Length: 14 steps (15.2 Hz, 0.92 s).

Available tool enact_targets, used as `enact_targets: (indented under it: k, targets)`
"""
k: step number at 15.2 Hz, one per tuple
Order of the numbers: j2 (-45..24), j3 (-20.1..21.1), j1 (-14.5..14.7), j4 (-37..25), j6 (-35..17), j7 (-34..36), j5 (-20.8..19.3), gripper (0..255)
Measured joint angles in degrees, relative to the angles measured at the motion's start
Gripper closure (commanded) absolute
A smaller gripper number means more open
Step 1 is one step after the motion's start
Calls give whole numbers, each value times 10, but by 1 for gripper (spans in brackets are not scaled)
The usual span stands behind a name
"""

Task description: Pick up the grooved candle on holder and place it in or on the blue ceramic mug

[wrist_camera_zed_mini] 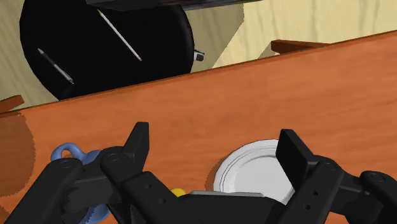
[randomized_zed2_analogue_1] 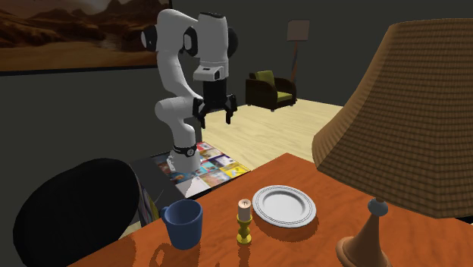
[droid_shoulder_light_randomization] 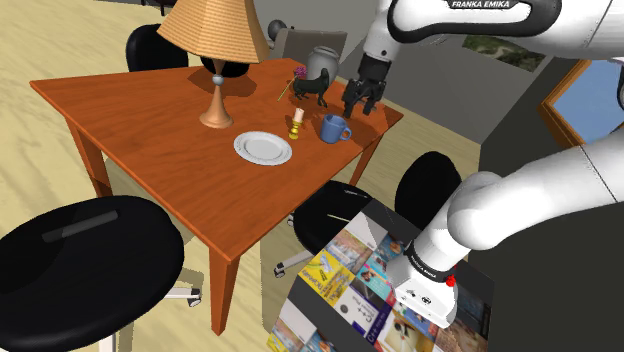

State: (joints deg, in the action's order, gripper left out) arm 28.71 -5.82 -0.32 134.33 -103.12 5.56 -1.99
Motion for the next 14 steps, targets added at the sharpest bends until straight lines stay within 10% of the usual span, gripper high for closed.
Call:
enact_targets:
  k: [14]
  targets:
    - [-318,-37,-8,-218,-109,-65,32,0]
